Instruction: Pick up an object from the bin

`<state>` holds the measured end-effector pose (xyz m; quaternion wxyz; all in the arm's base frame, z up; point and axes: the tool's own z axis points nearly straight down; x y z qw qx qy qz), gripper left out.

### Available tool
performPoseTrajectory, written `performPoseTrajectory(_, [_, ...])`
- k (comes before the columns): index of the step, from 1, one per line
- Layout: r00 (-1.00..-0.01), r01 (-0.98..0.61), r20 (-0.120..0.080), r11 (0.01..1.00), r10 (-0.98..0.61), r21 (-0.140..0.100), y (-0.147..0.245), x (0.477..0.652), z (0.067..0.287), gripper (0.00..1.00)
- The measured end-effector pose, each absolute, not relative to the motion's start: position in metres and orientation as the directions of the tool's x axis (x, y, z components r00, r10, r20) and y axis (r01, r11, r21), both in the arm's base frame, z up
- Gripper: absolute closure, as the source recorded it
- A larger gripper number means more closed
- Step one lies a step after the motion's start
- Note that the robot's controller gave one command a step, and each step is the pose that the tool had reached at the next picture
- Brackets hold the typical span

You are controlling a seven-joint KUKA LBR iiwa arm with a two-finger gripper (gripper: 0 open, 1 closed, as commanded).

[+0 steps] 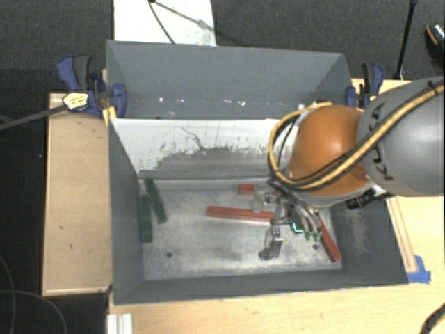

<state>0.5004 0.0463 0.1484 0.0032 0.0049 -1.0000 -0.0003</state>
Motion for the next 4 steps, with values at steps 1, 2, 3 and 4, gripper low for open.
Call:
performPoseTrajectory(1, [-1.0, 0.003, -0.004, 1.0, 0.003, 0.0, 0.037, 0.582, 0.067, 0.0])
performPoseTrajectory(2, [-1.0, 0.005, -0.01, 1.0, 0.005, 0.001, 0.037, 0.582, 0.074, 1.0])
performPoseTrajectory(3, [-0.998, -0.059, -0.011, 0.998, -0.059, 0.001, 0.069, 0.563, 0.214, 1.0])
performPoseTrajectory(4, [-0.998, -0.057, -0.002, 0.998, -0.057, 0.001, 0.068, 0.562, 0.209, 0.0])
